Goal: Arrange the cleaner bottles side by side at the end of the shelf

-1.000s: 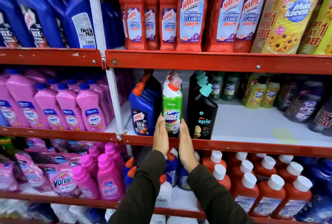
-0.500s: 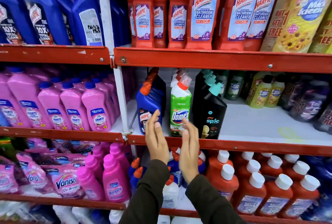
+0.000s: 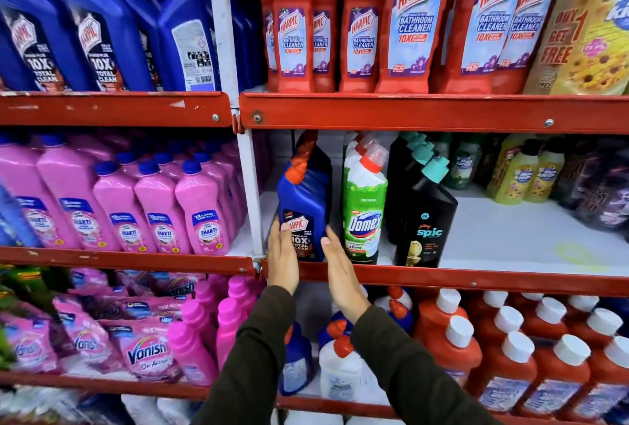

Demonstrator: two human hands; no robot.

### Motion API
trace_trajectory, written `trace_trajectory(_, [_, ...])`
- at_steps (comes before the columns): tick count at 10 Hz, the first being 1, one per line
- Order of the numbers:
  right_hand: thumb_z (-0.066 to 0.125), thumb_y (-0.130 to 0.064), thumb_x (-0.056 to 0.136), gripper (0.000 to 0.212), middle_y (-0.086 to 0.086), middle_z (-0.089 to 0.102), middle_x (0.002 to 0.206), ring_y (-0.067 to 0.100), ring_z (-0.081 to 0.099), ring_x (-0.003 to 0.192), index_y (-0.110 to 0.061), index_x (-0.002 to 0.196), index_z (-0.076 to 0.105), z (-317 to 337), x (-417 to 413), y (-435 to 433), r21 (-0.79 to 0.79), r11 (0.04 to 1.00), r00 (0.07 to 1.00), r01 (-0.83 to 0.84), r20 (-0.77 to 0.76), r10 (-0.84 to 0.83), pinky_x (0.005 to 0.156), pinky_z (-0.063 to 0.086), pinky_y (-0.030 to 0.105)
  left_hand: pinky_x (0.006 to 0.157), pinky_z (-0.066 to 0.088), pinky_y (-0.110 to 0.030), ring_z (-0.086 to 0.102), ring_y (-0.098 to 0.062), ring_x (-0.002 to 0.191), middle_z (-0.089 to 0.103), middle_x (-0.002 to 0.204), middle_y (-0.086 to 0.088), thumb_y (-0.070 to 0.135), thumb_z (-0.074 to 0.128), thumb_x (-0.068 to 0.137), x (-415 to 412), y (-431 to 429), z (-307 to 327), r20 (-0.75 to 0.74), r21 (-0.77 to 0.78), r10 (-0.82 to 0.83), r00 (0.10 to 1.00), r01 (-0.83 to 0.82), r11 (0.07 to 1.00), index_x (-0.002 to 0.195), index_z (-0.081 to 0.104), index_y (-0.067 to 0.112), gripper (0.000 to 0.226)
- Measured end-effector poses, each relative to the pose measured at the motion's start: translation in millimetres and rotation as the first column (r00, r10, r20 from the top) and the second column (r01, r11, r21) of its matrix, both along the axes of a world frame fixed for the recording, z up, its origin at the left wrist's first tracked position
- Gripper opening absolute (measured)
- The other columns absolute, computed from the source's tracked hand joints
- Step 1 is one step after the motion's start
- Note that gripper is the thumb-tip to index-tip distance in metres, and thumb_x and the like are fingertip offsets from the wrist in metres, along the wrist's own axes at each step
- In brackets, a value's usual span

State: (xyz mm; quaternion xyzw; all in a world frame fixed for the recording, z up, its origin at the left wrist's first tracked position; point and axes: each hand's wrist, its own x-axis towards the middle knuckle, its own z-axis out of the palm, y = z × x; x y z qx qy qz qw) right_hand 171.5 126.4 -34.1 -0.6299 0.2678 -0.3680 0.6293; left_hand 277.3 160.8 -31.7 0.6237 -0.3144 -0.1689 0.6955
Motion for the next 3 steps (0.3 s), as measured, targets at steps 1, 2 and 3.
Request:
trace_trajectory(1, [0.048,-0.065,0.087,0.081,-0.006,0.035,0.164,0.008,0.033,0.150,-0.030,0.157,0.029,0.6,-0.8,-0.2,-0.018,1.000,0.998,-0.024,-0.052,0.023,0.128,0.025,0.044,0.119,0.023,-0.030,0.034,-0.007,0.141,0.039,0.156,0.003,0.047,0.029,0.099,-2.3,3.6,3.7,0.001,0.008,-0.012,1.000,0.012,1.000,0.149,0.034,0.027,0.054])
trace_trajectory(2, [0.043,-0.061,0.095,0.072,-0.007,0.031,0.166,0.007,0.028,0.153,-0.031,0.158,0.026,1.9,-5.0,5.7,-0.135,0.991,0.997,0.028,-0.066,-0.038,0.128,0.023,0.045,0.119,0.021,-0.029,0.033,-0.011,0.144,0.038,0.156,0.002,0.040,0.032,0.103,-5.4,6.4,3.0,0.031,-0.013,0.037,0.999,-0.036,0.999,0.149,0.033,0.028,0.048])
trace_trajectory(3, [0.040,-0.040,0.104,0.052,-0.003,0.039,0.159,0.006,0.037,0.147,-0.026,0.154,0.034,9.7,-16.9,8.6,-0.354,0.917,0.983,0.182,0.032,-0.183,0.124,0.032,0.036,0.122,0.027,-0.040,0.038,-0.018,0.143,0.044,0.150,0.001,0.036,0.040,0.101,-16.9,13.7,11.3,0.212,-0.152,0.257,0.943,-0.228,0.962,0.143,0.040,0.028,0.043])
